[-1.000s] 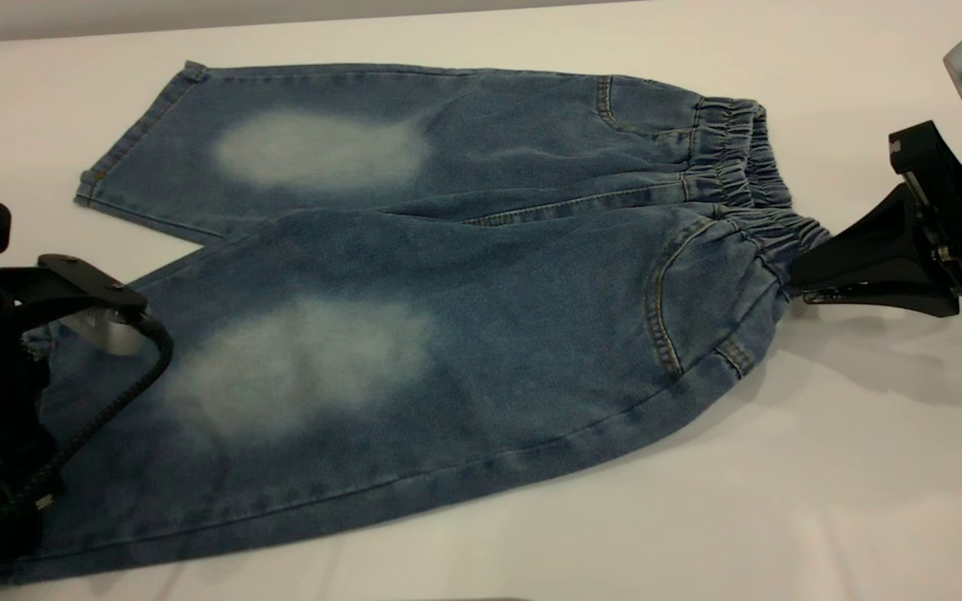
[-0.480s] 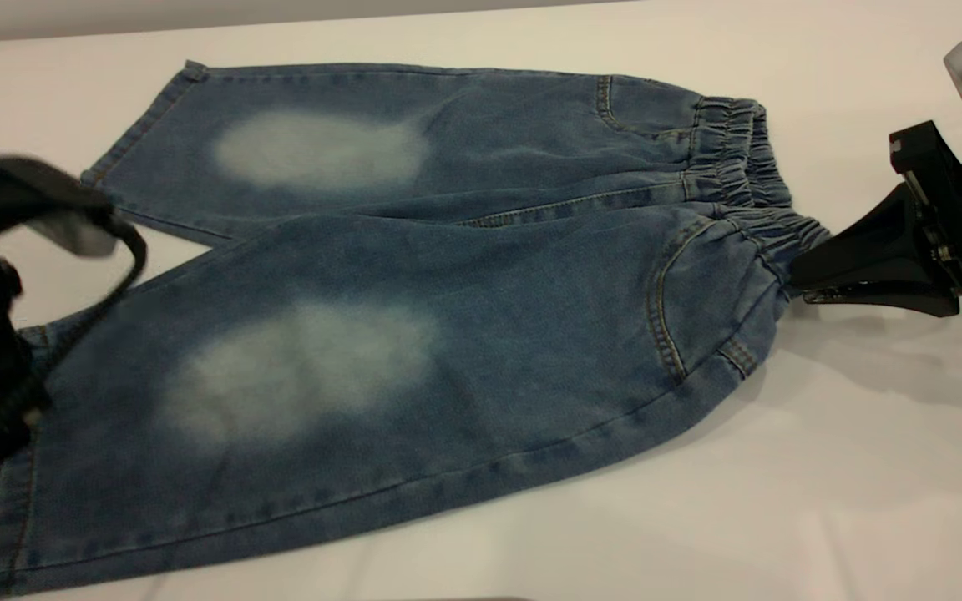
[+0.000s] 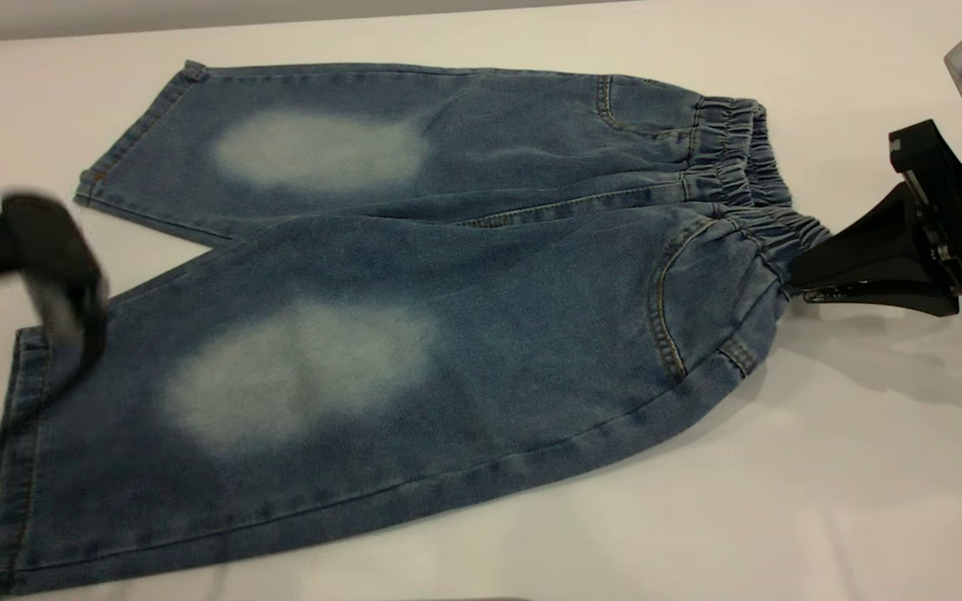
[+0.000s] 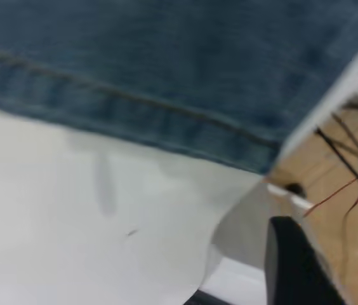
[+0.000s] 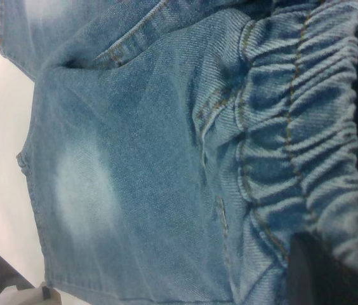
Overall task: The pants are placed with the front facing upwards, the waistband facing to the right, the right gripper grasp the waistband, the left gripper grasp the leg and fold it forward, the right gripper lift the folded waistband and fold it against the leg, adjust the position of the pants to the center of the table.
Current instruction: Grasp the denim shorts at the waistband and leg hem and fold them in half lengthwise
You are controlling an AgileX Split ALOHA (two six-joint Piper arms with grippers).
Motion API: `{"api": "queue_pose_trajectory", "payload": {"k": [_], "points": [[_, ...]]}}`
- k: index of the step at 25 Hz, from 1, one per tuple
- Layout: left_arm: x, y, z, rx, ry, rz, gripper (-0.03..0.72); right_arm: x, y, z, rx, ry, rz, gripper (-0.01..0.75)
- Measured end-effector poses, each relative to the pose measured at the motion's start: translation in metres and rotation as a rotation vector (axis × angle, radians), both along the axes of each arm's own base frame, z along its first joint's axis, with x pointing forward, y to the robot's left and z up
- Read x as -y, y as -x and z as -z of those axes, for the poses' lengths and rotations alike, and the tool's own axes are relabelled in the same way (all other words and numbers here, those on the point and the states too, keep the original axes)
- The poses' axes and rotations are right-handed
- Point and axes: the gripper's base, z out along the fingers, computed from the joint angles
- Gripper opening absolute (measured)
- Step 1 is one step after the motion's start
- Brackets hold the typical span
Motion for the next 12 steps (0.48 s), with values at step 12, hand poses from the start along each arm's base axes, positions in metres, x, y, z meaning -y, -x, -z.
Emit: {"api": "queue_pose_trajectory", "payload": {"k": [12], "points": [[-0.001, 0.014, 0.022, 0.121, 0.055, 0.136, 0.442, 0.0, 0.0, 0.0, 0.0, -0.001, 0.006, 0.048]]}}
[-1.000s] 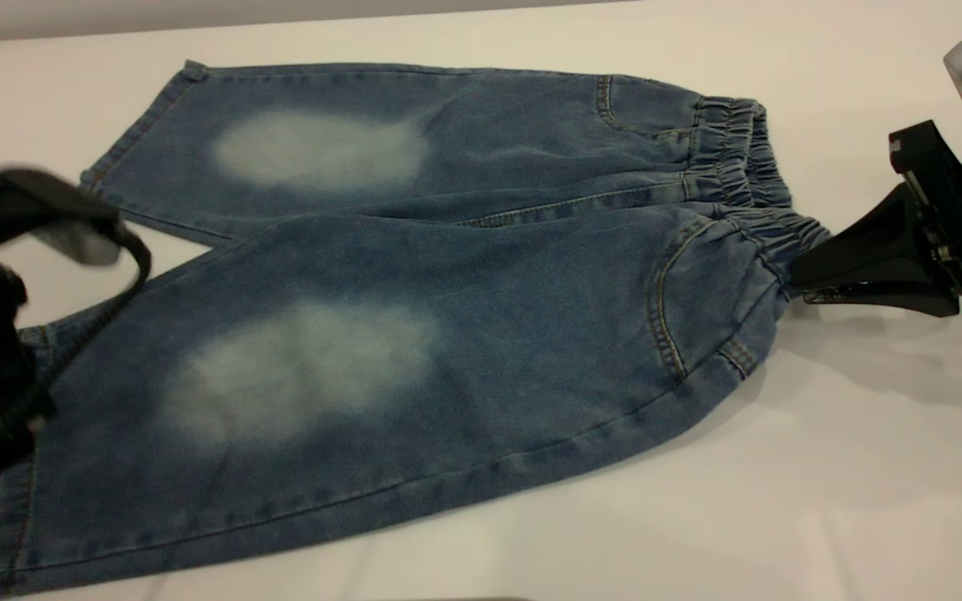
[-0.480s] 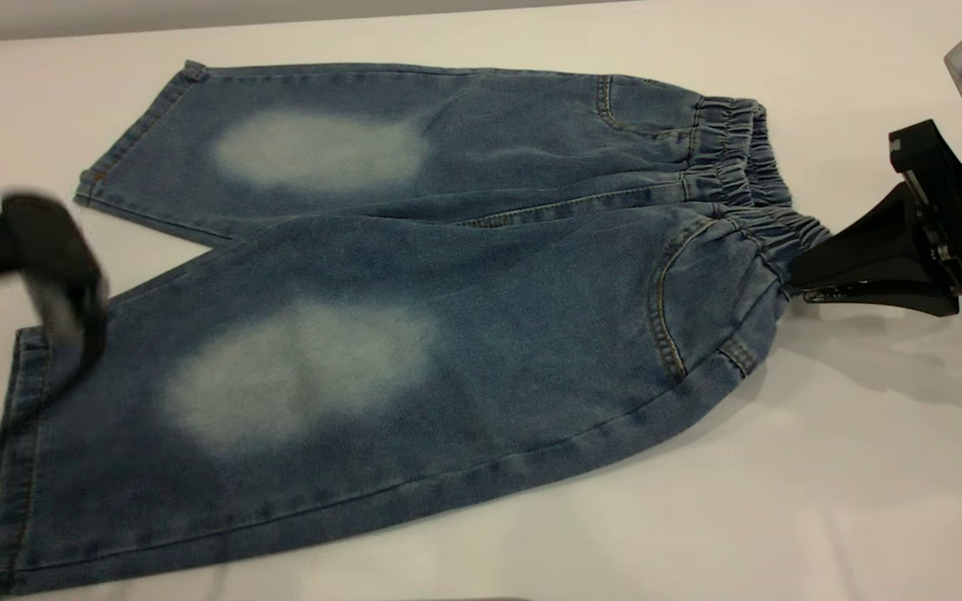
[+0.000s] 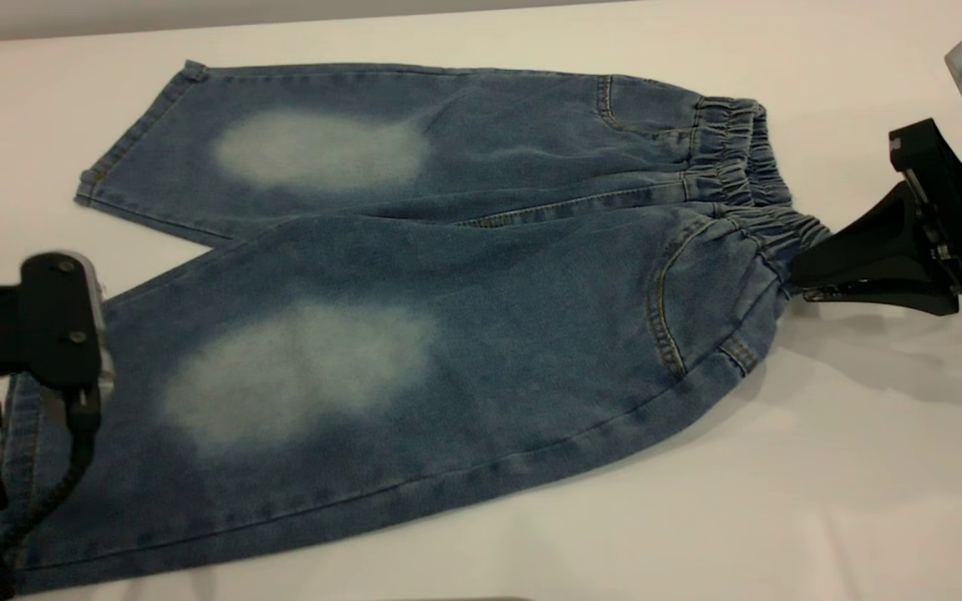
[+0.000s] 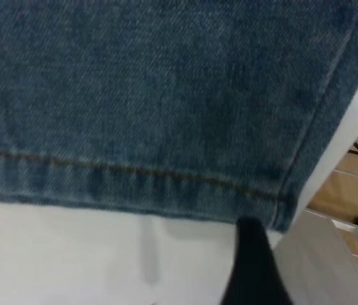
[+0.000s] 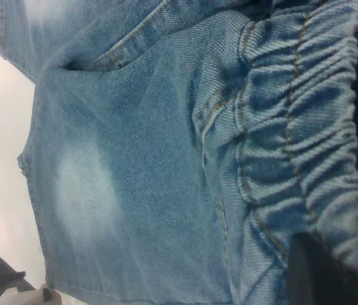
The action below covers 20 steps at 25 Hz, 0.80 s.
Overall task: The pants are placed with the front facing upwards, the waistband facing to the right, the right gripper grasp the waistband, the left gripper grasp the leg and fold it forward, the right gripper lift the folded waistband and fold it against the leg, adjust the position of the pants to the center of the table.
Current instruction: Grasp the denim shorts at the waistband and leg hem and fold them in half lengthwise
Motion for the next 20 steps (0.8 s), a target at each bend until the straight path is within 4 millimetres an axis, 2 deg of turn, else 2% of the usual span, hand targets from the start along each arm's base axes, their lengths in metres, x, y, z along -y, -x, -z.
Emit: {"api": "queue_pose_trajectory", "payload": {"k": [4, 13, 20], "points": [[0.001, 0.0, 0.012, -0.028, -0.005, 0.003, 0.47, 0.0, 0.0, 0.0, 0.0, 0.0, 0.0, 0.048], [0.001, -0.001, 0.027, -0.042, -0.014, 0.072, 0.472, 0.0, 0.0, 0.0, 0.0, 0.0, 0.001, 0.048], [0.002, -0.002, 0.03, -0.034, -0.013, 0.102, 0.411, -0.001, 0.0, -0.001, 0.004, -0.013, -0.001, 0.051]]}}
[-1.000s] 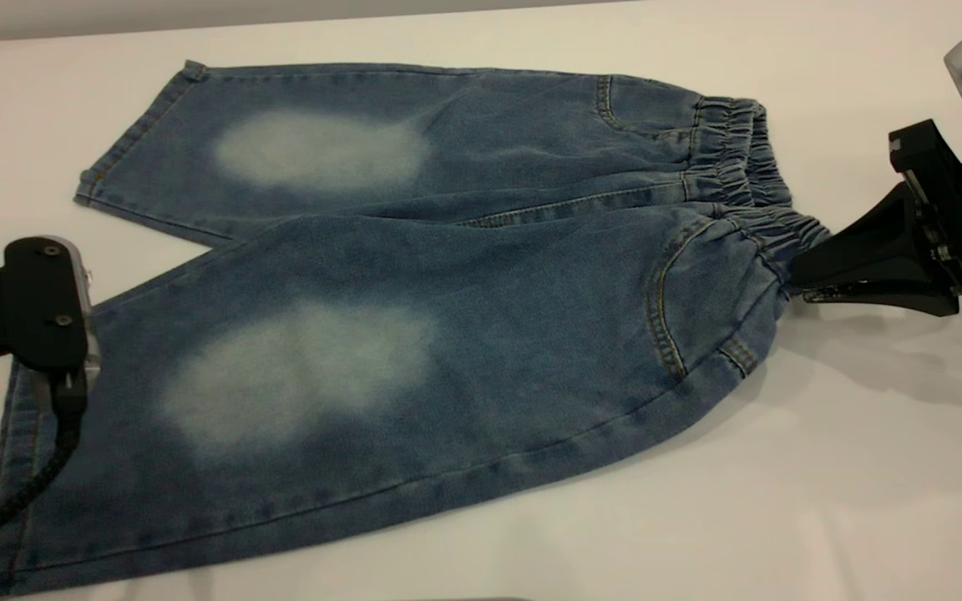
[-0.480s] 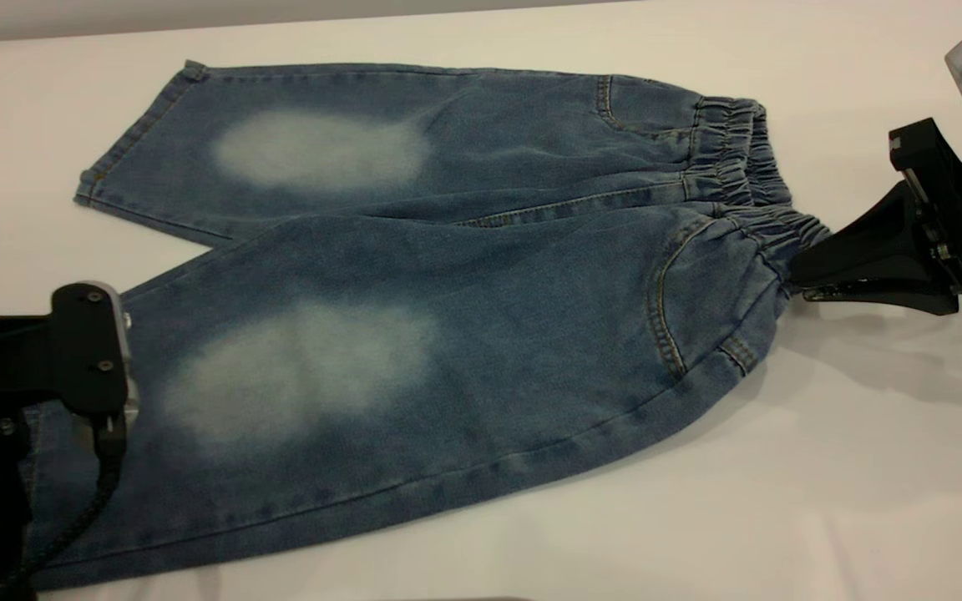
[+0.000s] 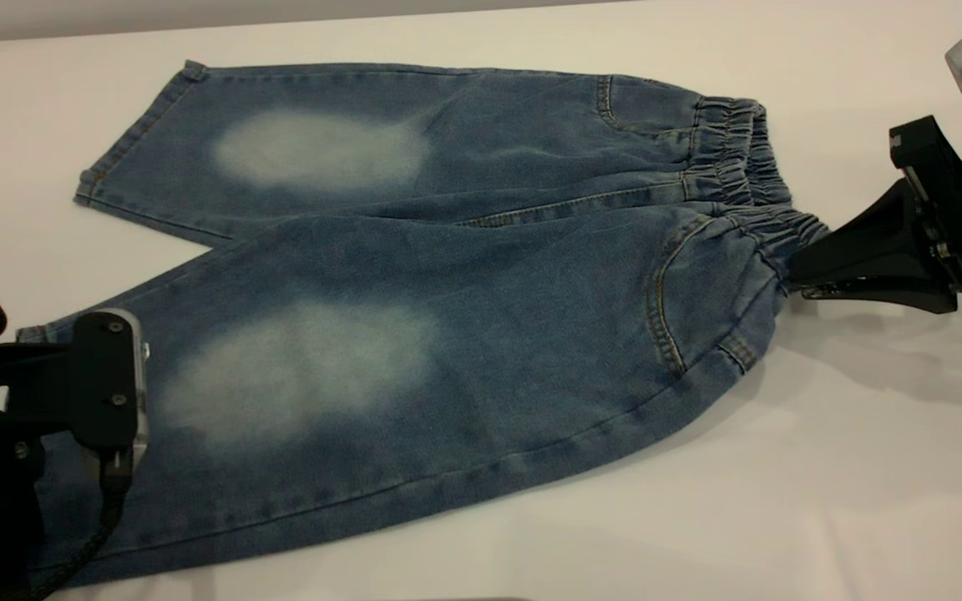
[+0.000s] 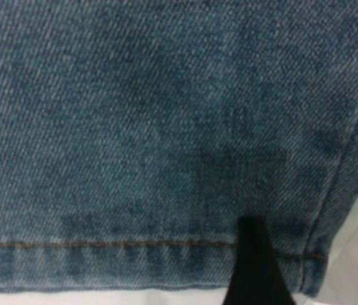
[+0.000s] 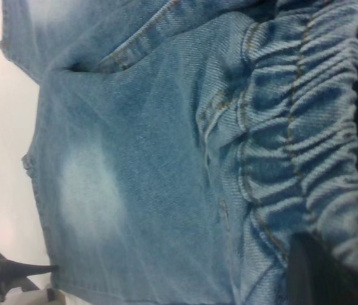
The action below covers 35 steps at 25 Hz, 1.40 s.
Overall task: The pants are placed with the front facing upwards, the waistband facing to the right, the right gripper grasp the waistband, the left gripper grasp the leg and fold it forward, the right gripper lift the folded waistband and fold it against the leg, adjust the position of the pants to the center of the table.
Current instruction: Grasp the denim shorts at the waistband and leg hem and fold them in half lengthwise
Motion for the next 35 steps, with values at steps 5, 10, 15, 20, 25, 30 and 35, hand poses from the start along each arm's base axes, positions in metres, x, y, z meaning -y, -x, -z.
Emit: {"api": "queue_pose_trajectory", "payload": {"k": [5, 10, 15, 20, 25, 30, 35], "points": [[0.001, -0.001, 0.002, 0.004, 0.003, -0.002, 0.402, -0.001, 0.0, -0.001, 0.004, -0.012, -0.002, 0.051], [0.001, -0.002, 0.003, 0.01, 0.006, -0.015, 0.336, -0.001, 0.0, -0.001, 0.005, -0.014, -0.002, 0.053], [0.002, -0.003, 0.004, 0.014, 0.01, -0.009, 0.211, -0.001, 0.0, -0.001, 0.005, -0.015, -0.002, 0.055], [0.002, -0.004, 0.007, 0.003, 0.003, -0.008, 0.209, -0.001, 0.0, -0.001, 0.005, -0.015, -0.002, 0.054], [0.002, -0.005, 0.006, 0.005, 0.004, -0.007, 0.165, -0.001, 0.0, -0.001, 0.005, -0.015, -0.002, 0.06], [0.003, -0.006, 0.001, 0.032, 0.018, -0.039, 0.045, -0.001, 0.0, -0.001, 0.005, -0.016, -0.002, 0.06], [0.003, -0.008, -0.018, 0.093, 0.04, -0.084, 0.041, -0.004, -0.001, -0.008, 0.024, -0.088, -0.008, 0.06]]}}
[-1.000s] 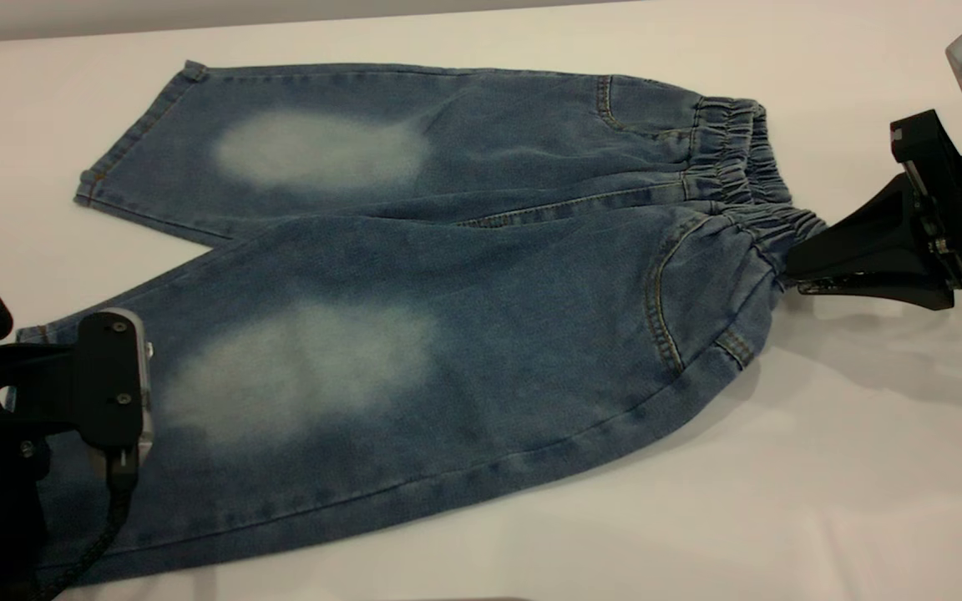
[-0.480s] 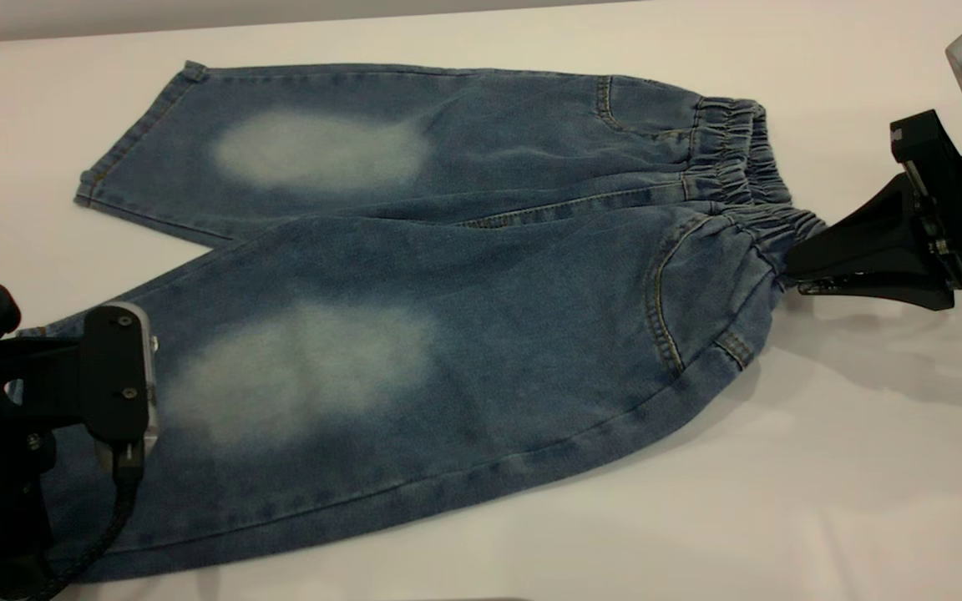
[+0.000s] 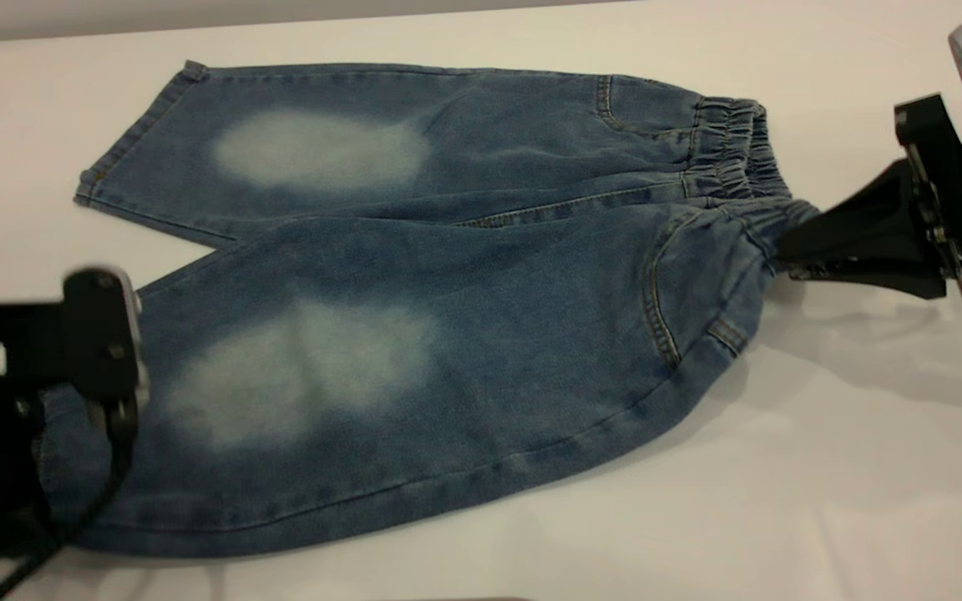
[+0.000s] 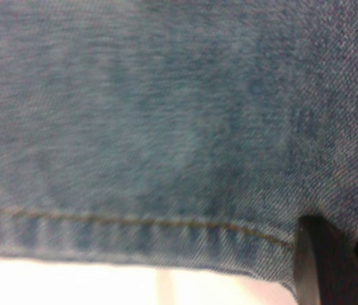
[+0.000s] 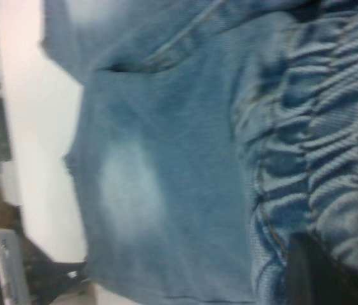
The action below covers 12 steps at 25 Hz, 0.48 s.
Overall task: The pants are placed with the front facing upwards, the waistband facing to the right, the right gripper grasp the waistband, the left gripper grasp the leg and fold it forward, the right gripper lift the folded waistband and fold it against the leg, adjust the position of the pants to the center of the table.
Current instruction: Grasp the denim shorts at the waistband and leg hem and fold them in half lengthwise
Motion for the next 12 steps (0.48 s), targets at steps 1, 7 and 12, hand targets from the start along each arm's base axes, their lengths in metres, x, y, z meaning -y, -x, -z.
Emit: {"api": "queue_pose_trajectory", "payload": {"k": [1, 7, 12], "points": [[0.0, -0.001, -0.006, 0.02, 0.008, -0.02, 0.041, -0.001, 0.0, -0.002, 0.0, -0.014, 0.002, 0.06], [-0.003, 0.001, -0.038, 0.1, 0.047, -0.157, 0.041, -0.001, 0.008, -0.016, -0.003, 0.011, -0.014, 0.06], [-0.007, 0.009, -0.066, 0.173, 0.073, -0.208, 0.041, -0.001, 0.031, -0.033, -0.021, 0.054, -0.001, 0.061]]}}
